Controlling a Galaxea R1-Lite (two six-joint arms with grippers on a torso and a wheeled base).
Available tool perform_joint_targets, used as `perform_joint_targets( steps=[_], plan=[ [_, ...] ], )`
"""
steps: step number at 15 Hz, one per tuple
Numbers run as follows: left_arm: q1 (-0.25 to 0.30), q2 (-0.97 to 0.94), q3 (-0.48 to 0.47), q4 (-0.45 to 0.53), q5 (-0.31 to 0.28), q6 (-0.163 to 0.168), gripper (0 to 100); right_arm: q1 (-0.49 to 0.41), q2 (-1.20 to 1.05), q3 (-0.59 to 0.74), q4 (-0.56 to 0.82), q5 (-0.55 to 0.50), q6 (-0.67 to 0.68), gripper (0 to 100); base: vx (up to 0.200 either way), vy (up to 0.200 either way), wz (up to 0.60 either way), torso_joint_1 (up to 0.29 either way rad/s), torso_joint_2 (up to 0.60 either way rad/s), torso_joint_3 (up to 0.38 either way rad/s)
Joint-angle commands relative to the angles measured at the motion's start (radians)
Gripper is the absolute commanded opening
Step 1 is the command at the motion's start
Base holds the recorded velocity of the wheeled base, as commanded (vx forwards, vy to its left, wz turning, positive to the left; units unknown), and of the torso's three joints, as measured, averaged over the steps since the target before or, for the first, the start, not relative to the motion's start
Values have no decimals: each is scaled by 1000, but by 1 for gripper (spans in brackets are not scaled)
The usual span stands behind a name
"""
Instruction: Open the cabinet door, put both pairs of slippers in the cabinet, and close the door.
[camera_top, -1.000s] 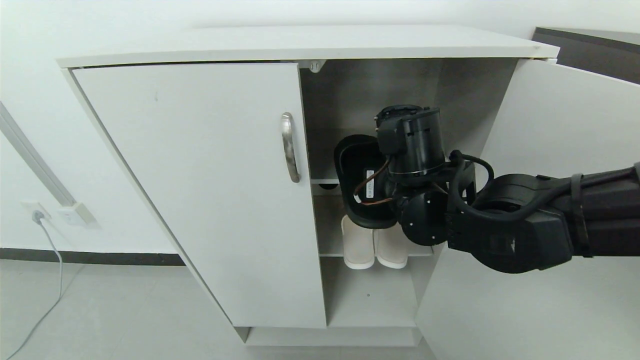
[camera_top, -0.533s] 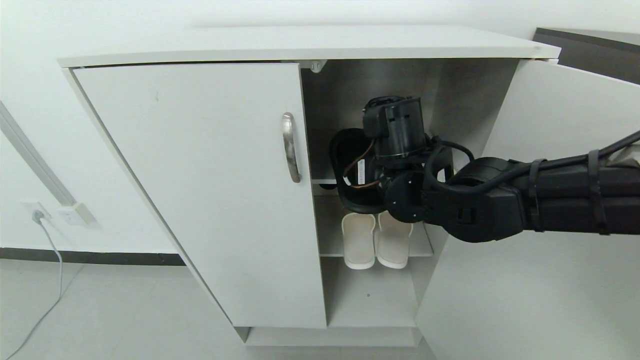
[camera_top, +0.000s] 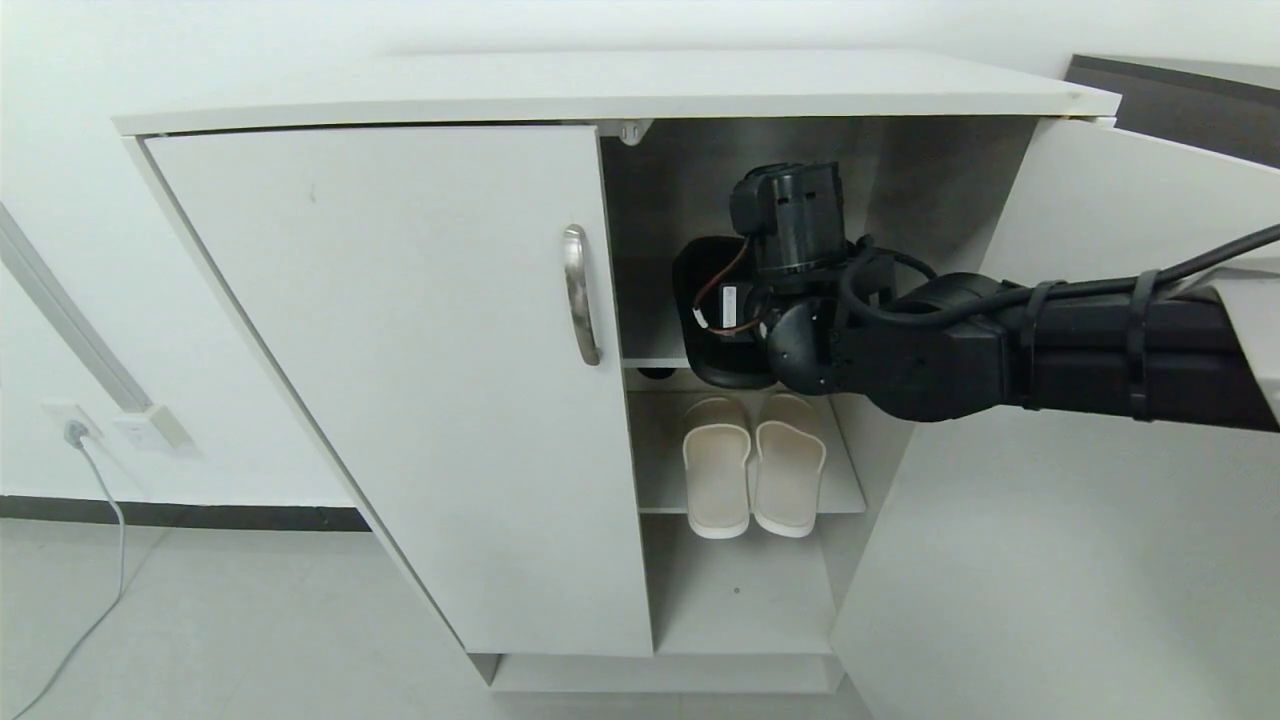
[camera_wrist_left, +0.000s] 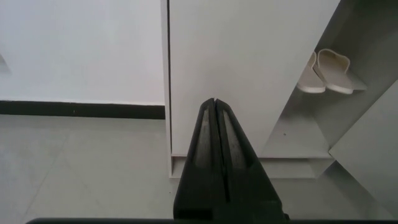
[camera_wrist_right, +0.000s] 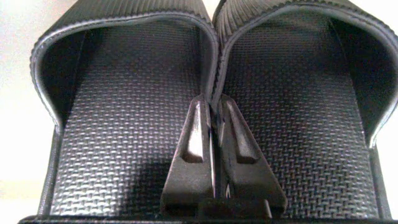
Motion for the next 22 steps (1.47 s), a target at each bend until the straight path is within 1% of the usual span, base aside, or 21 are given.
perform_joint_targets(
  steps=[1,14,15,18,22],
  plan=[
    [0,0,0,0,0,-1,0,-6,18,-26,4,1,0,0,0,0,0,0,0,0],
    [0,0,0,0,0,-2,0,-22,39,-26,5,8,7,0,0,0,0,0,0,0],
    [0,2,0,0,2,-2,0,-23,39,-26,5,8,7,100,0,0,0,0,0,0],
    [0,0,0,0,2,-2,0,-22,39,-15,7,8,7,100,0,0,0,0,0,0],
    [0,0,0,0,2,-4,0,-2,-13,54,2,8,9,100,0,0,0,0,0,0]
  ],
)
